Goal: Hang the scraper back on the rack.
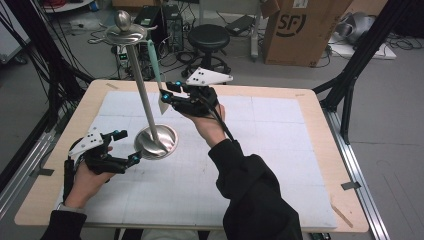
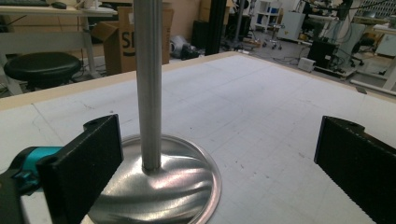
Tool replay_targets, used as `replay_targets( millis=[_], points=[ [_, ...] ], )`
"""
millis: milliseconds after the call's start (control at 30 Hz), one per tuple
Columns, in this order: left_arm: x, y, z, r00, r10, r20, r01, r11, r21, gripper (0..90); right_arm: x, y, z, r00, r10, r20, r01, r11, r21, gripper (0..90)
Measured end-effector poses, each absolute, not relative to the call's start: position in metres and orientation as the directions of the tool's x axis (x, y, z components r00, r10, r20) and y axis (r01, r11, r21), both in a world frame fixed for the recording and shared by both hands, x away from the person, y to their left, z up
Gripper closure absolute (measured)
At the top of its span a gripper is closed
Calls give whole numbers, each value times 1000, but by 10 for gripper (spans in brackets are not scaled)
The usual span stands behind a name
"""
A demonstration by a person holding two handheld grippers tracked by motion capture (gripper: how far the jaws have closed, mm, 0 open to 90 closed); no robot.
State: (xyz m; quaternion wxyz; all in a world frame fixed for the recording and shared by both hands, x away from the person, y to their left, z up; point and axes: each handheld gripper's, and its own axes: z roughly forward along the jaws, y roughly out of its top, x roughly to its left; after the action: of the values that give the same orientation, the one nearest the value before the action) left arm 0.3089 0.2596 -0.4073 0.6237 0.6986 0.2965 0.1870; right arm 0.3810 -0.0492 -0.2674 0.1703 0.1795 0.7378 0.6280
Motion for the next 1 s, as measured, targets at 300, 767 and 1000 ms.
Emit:
replay_targets(
  millis=[300,767,1000],
  points=[
    [313,259,-409,751,648,-123,189,-33,981,17,372,-83,-290,-871,490,20,123,178,976,303],
    [311,257,-409,751,650,-114,187,-43,981,17,357,-151,-332,-857,511,59,201,227,953,1],
    [310,254,-410,753,654,-78,170,-78,982,17,348,-188,-354,-845,528,81,215,197,957,1]
  ],
)
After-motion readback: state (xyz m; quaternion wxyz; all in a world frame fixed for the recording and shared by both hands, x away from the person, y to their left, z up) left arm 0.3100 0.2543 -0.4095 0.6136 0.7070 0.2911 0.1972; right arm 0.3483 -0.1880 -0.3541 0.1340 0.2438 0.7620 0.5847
